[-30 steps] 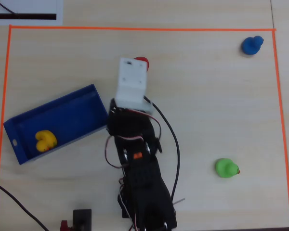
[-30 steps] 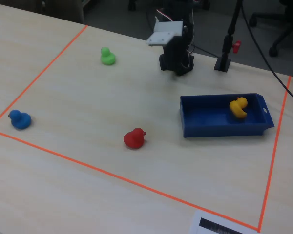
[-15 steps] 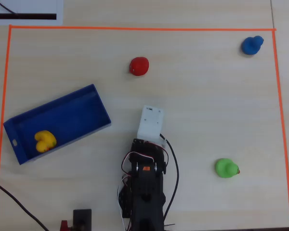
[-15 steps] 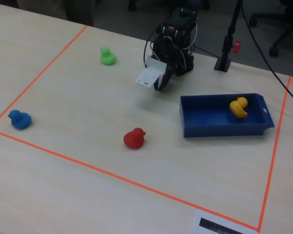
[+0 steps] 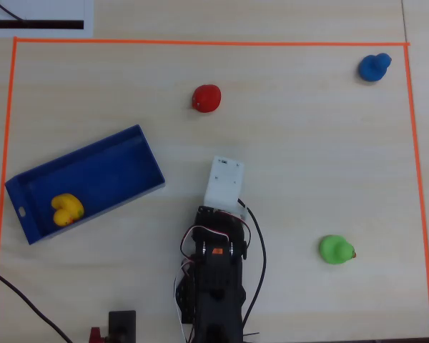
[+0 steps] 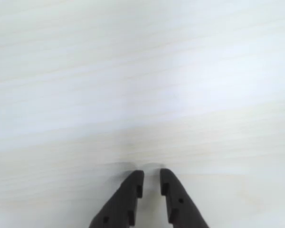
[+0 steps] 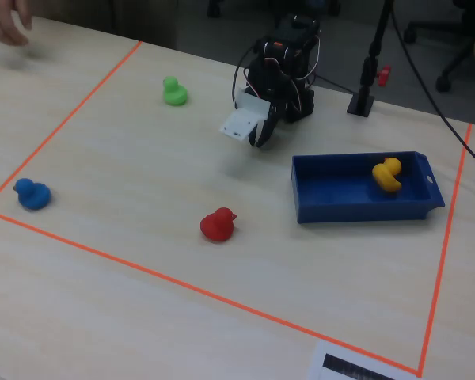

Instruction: Grasp yellow duck and put it into box.

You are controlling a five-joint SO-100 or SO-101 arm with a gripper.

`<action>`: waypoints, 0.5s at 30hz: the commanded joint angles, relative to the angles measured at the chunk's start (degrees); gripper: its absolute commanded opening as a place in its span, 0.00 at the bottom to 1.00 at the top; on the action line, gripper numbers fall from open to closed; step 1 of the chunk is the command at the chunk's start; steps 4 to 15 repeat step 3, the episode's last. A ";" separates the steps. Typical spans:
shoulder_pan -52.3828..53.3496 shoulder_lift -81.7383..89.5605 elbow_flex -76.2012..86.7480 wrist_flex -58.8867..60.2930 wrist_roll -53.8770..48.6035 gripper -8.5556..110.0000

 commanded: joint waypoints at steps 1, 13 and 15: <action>0.09 -0.62 -0.35 0.97 0.35 0.09; 0.09 -0.62 -0.35 0.97 0.35 0.09; 0.09 -0.62 -0.35 0.97 0.35 0.09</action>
